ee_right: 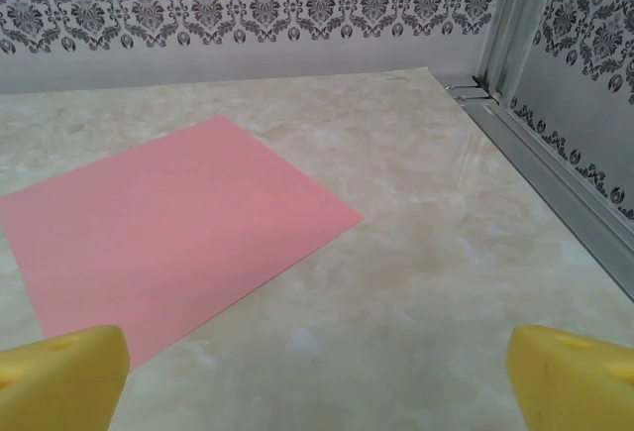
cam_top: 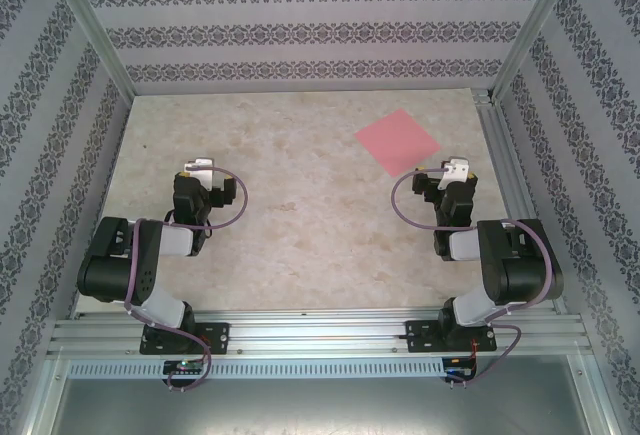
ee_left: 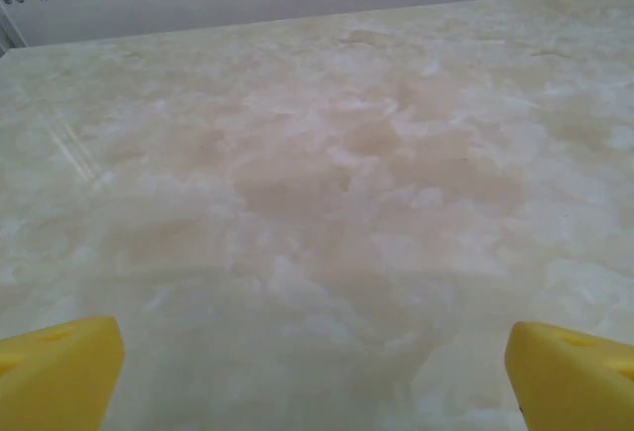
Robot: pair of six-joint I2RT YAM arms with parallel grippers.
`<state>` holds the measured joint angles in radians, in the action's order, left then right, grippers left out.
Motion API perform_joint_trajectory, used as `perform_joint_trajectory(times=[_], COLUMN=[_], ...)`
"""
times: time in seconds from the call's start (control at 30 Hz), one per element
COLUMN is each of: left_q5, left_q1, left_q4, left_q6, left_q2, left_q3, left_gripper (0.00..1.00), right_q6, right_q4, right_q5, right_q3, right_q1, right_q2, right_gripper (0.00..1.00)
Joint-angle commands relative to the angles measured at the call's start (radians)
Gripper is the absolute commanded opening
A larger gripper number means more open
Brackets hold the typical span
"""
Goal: Fold a paper plane with a square sheet of paper (pick it up from the middle)
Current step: Move the paper to the center of the table.
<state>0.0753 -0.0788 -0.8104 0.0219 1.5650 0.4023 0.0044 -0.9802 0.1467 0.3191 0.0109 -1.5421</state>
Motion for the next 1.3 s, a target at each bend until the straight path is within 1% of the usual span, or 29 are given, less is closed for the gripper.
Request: perform_joint_trajectory(times=[0.0, 0.6, 0.67, 0.7, 0.77, 0.8, 0.87, 0.93, 1.0, 1.07, 1.1, 1.2, 1.27], left_q5=[-0.011, -0.022, -0.033, -0.021, 0.006, 0.017, 0.024, 0.047, 0.066, 0.096, 0.083, 0.023, -0.069], left_q1=[0.008, 0.008, 0.008, 0.008, 0.010, 0.010, 0.010, 0.010, 0.010, 0.011, 0.011, 0.014, 0.015], left_q4=[-0.018, -0.026, -0.025, -0.018, 0.064, 0.133, 0.243, 0.301, 0.363, 0.496, 0.568, 0.717, 0.761], left_q6=[0.005, 0.008, 0.014, 0.010, -0.007, -0.021, -0.047, -0.105, -0.173, -0.260, -0.292, -0.397, -0.443], left_q2=[-0.005, -0.014, -0.026, -0.046, -0.122, -0.162, -0.239, -0.327, -0.407, -0.458, -0.471, -0.462, -0.437], left_q3=[0.013, 0.006, 0.000, -0.004, 0.006, 0.021, 0.042, 0.039, 0.049, 0.102, 0.138, 0.225, 0.260], left_gripper=[1.00, 1.00, 1.00, 1.00, 1.00, 1.00, 1.00, 1.00, 1.00, 1.00, 1.00, 1.00, 1.00], right_q6=[-0.006, 0.004, -0.009, -0.019, -0.027, -0.025, 0.005, 0.097, 0.193, 0.261, 0.289, 0.357, 0.399], right_q4=[-0.026, -0.022, -0.030, -0.023, 0.019, 0.083, 0.318, 0.600, 0.798, 0.970, 1.037, 1.158, 1.197], right_q5=[-0.019, -0.045, -0.054, -0.063, -0.059, -0.052, -0.037, -0.024, -0.049, -0.143, -0.211, -0.410, -0.494], right_q3=[0.016, 0.017, 0.016, 0.015, 0.017, 0.017, 0.116, 0.233, 0.353, 0.473, 0.533, 0.683, 0.752], right_q1=[-0.005, -0.017, -0.010, -0.006, 0.001, 0.003, 0.004, 0.004, 0.003, -0.003, -0.006, -0.005, 0.000], right_q2=[0.006, 0.017, 0.022, 0.031, 0.069, 0.108, 0.191, 0.240, 0.238, 0.195, 0.158, 0.041, -0.041], right_gripper=[0.98, 0.98, 0.98, 0.98, 0.98, 0.98, 0.98, 0.98, 0.98, 0.98, 0.98, 0.98, 0.98])
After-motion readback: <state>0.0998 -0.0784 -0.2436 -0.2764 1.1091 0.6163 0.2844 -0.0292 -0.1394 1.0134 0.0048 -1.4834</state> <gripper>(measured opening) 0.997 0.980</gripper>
